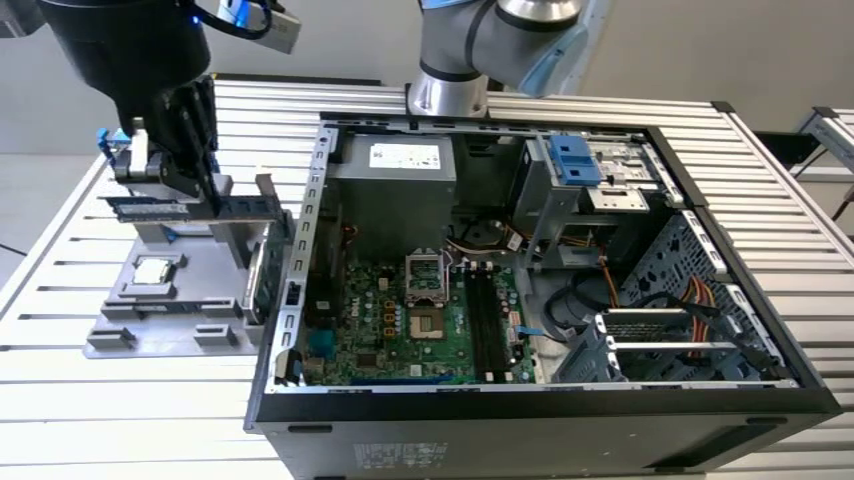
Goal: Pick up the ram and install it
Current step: 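Pick up the ram and move it above insertion slot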
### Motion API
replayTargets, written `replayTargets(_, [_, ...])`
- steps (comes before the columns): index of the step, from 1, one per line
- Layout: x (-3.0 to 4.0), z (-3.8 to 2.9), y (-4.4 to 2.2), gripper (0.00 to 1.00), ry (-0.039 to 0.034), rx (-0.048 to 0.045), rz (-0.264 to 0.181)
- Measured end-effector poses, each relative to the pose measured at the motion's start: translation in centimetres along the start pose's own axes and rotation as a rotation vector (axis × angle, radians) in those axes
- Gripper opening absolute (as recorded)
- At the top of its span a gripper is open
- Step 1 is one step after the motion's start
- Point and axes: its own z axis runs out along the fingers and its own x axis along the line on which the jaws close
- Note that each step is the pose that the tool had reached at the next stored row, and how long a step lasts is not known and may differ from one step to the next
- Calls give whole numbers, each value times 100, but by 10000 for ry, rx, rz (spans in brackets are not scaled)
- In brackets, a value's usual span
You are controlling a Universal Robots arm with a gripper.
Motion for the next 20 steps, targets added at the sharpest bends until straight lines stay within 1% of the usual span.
replayTargets(7, [-10,0,-95,0,1,0,0])
replayTargets(15, [-15,0,-235,0,1,-5,0])
replayTargets(20, [-14,0,-335,0,0,-18,-1])
